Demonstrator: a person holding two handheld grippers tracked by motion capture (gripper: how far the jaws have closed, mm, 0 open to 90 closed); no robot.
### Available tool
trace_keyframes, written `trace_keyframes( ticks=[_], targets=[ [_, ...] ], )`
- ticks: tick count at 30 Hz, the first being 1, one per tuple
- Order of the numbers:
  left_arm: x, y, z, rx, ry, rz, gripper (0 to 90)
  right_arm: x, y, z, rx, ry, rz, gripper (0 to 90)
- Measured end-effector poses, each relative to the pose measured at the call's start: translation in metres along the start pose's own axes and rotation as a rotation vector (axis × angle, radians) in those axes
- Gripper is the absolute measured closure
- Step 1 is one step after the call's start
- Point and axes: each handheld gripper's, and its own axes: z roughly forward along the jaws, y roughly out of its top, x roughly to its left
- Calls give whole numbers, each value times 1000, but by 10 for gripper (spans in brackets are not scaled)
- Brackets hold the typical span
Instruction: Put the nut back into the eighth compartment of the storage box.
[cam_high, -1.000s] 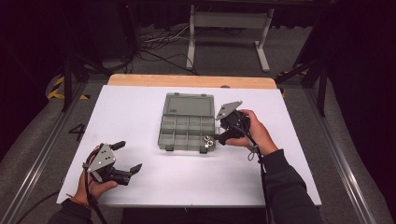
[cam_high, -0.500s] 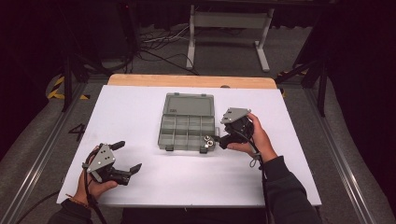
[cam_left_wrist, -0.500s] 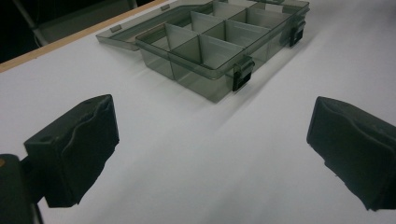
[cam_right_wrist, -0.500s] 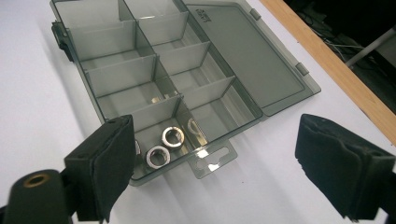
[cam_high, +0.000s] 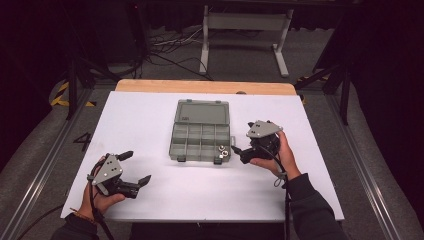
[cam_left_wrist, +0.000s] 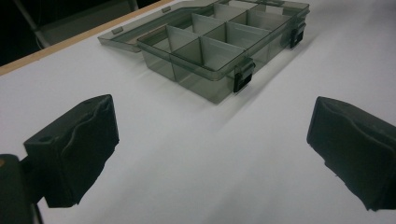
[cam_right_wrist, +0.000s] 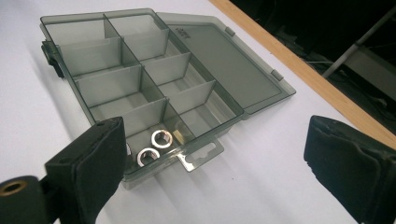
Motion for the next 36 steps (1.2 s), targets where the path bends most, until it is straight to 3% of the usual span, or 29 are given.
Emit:
trace_keyframes(
  ticks=[13,25,36],
  targets=[
    [0,0,0,-2,-2,0,28,-4,-20,-20,-87,-25,77,73],
    [0,0,-1,-5,-9,1,27,-2,-36,-30,-84,-79,44,77],
    [1,0,-1,1,-3,4,27,2,-49,-37,-95,-114,42,77]
  ],
)
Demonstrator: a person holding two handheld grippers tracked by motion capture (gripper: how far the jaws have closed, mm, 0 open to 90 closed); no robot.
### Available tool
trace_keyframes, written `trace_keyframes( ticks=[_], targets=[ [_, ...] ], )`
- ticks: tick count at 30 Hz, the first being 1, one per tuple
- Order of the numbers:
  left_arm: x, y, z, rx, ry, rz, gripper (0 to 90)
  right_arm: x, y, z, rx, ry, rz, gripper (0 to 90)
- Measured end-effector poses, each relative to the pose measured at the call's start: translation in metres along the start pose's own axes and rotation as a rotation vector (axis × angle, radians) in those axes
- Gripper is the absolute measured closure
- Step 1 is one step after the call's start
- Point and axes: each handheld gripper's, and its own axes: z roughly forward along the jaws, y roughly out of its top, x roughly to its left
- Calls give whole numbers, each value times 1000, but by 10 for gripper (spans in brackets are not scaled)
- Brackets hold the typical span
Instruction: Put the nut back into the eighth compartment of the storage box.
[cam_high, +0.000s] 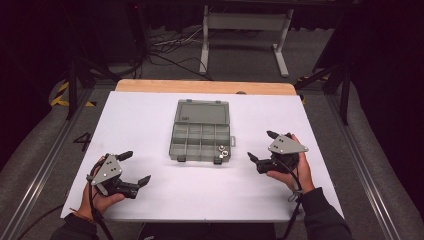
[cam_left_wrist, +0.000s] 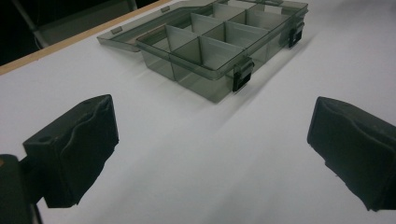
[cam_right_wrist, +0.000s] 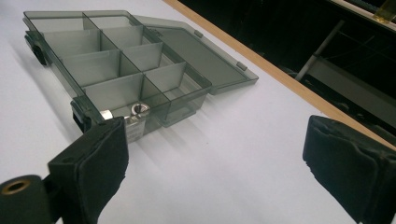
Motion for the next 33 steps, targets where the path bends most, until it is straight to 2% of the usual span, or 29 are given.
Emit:
trace_keyframes(
  ticks=[12,21,29,33],
  targets=[
    [-1,0,0,1,1,4,28,2,-16,-11,-6,-23,-11,79],
    [-1,1,1,3,0,0,28,2,-31,-20,-15,-24,10,77],
    [0,0,0,0,1,0,27,4,-41,-27,-9,-28,13,78],
    [0,1,1,1,3,1,27,6,-49,-28,12,-26,10,79]
  ],
)
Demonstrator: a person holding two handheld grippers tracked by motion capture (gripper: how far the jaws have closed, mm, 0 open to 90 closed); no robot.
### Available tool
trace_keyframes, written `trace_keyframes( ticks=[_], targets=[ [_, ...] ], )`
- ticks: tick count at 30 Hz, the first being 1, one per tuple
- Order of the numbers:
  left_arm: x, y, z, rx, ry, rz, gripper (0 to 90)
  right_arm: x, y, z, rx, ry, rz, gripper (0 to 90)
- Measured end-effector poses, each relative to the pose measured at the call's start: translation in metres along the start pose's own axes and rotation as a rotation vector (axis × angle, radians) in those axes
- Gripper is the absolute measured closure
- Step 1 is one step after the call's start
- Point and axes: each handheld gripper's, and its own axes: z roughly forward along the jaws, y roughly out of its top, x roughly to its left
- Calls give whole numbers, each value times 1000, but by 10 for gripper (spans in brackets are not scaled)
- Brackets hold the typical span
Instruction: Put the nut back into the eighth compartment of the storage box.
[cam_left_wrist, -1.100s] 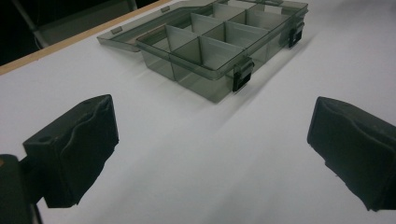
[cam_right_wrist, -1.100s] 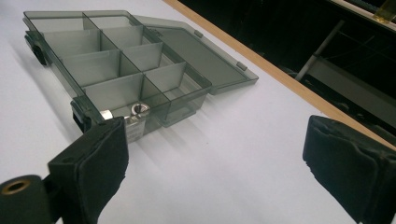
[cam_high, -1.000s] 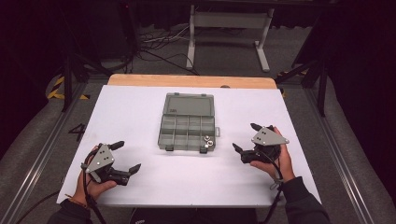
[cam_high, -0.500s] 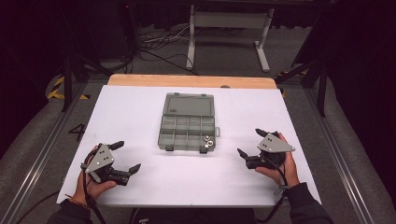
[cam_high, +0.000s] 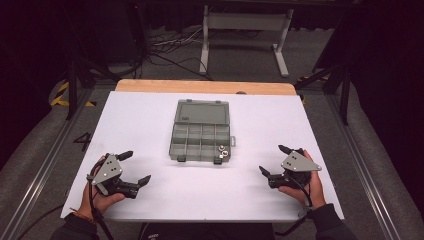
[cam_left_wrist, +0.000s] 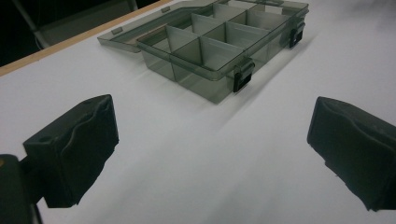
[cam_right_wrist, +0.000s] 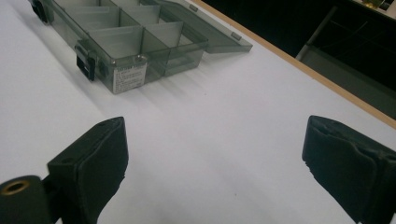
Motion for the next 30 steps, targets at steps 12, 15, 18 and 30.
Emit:
trace_keyframes(
  ticks=[12,15,18,30],
  targets=[
    [1,1,-1,3,8,1,28,2,-19,-9,-6,4,47,80],
    [0,1,0,6,13,2,28,1,-21,-10,-15,9,57,80],
    [-1,1,0,15,9,4,28,2,-21,-9,-22,10,63,81],
    [-1,-1,-1,12,2,4,28,5,-18,-8,-31,-5,57,83]
  ],
)
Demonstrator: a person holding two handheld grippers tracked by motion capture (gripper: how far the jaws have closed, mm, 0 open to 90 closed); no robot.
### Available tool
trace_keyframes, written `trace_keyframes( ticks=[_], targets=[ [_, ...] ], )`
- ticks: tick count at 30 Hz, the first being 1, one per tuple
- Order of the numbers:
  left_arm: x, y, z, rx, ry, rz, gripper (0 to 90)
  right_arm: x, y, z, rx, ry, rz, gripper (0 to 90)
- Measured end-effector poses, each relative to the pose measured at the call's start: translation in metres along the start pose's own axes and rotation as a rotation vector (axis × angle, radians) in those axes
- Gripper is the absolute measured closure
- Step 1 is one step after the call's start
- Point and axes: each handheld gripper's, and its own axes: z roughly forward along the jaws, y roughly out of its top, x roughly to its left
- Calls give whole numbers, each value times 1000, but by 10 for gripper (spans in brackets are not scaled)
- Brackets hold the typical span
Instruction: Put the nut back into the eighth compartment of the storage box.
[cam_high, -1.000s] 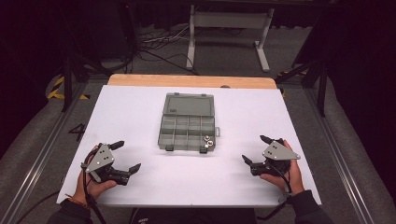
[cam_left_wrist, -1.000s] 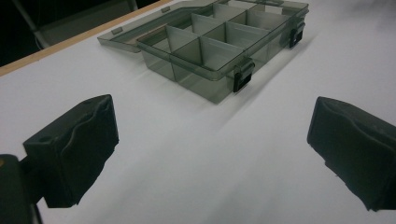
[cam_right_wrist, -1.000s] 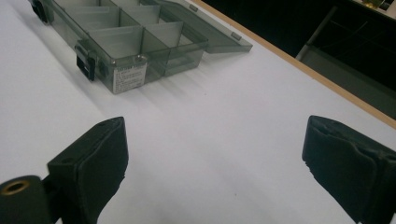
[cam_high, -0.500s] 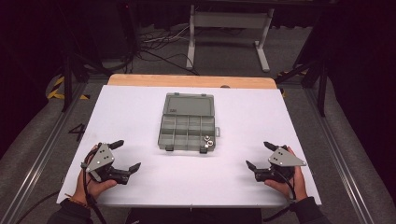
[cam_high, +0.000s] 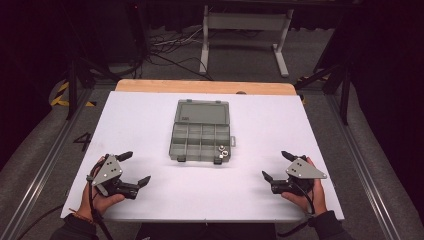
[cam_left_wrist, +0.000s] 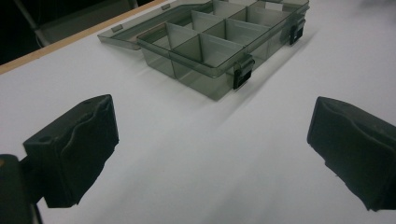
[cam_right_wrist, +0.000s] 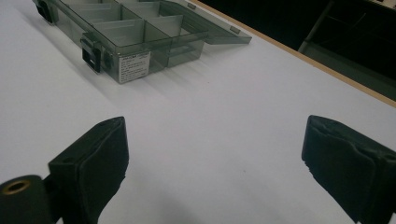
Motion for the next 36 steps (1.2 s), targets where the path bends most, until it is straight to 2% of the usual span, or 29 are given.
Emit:
trace_keyframes(
  ticks=[7,13,17,21,25,29,36],
  targets=[
    [0,0,2,7,2,-4,28,-1,-1,0,-2,-2,7,83],
    [-1,1,3,7,5,-1,28,-4,-1,-2,-7,-30,7,86],
    [-1,0,6,24,-5,-1,28,-5,-2,-3,-5,-31,19,87],
    [-2,-2,3,29,3,1,28,-5,1,-3,-15,-42,23,88],
    [0,-5,-4,22,10,-20,29,-7,4,4,-19,-37,21,87],
    [-2,-6,-5,32,17,-16,30,-7,4,10,-11,-24,13,83],
    [-1,-7,-4,43,25,-26,30,-12,5,7,-47,-36,49,84]
  ],
)
